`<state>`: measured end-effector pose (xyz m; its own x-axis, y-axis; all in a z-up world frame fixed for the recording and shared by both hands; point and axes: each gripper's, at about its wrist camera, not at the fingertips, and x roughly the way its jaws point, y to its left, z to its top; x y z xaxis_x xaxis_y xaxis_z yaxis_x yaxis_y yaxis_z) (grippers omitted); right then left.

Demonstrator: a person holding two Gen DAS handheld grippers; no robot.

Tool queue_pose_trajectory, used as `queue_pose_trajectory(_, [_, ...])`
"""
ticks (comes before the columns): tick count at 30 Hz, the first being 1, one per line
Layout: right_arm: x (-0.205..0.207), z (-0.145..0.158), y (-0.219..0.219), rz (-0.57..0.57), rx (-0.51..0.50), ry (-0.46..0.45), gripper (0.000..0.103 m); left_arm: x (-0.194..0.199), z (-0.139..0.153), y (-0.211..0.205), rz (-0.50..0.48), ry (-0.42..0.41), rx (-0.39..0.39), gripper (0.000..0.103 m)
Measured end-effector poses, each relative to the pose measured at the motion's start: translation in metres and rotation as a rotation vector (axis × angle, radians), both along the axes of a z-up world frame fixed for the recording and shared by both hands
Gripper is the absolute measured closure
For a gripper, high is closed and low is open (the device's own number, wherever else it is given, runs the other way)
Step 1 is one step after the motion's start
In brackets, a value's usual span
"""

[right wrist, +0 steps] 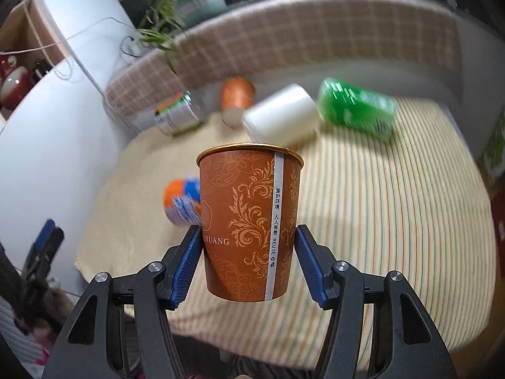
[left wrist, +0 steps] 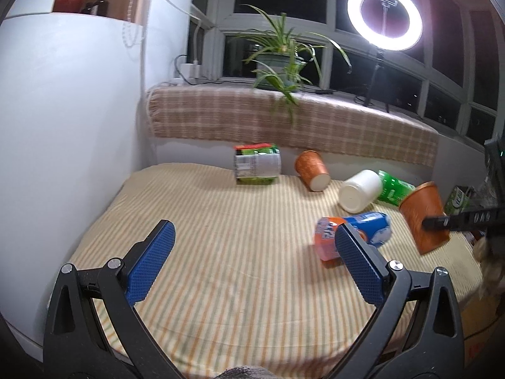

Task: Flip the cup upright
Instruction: 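Lift the orange paper cup with the right gripper off the table, then rotate the held cup mouth-up and lower it onto the table with the right gripper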

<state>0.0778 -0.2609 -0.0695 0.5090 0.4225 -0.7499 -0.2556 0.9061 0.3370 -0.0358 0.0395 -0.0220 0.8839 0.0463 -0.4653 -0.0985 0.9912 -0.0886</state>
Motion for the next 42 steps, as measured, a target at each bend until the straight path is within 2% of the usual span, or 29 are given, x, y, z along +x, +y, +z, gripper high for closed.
queue_pose_trajectory(7, [-0.007,-0.029,-0.016,-0.034,-0.012,0.072,0.043,0.007,-0.006,-0.025,-0.062,0.035,-0.005,0.0])
queue_pose_trajectory(17, [-0.002,-0.046,-0.026,-0.072,-0.01,0.118,0.042,0.019,-0.008,-0.055,-0.158,0.075,-0.036,0.0])
queue_pose_trajectory(21, [-0.005,-0.043,-0.034,-0.076,0.013,0.103,0.034,0.033,-0.013,-0.062,-0.228,0.144,-0.132,0.0])
queue_pose_trajectory(26, [-0.024,-0.023,-0.048,-0.094,0.044,0.02,0.034,0.05,-0.018,-0.072,-0.298,0.217,-0.24,0.006])
queue_pose_trajectory(31, [-0.051,-0.014,-0.073,-0.173,0.079,-0.036,0.034,0.068,-0.026,-0.09,-0.385,0.303,-0.36,0.006])
queue_pose_trajectory(35, [-0.067,-0.015,-0.091,-0.234,0.104,-0.044,0.034,0.082,-0.031,-0.107,-0.446,0.365,-0.45,0.007])
queue_pose_trajectory(39, [-0.079,-0.022,-0.108,-0.291,0.141,-0.029,0.034,0.099,-0.044,-0.124,-0.482,0.444,-0.538,0.018])
queue_pose_trajectory(42, [-0.084,-0.028,-0.118,-0.323,0.154,-0.016,0.034,0.109,-0.056,-0.137,-0.494,0.497,-0.578,0.02])
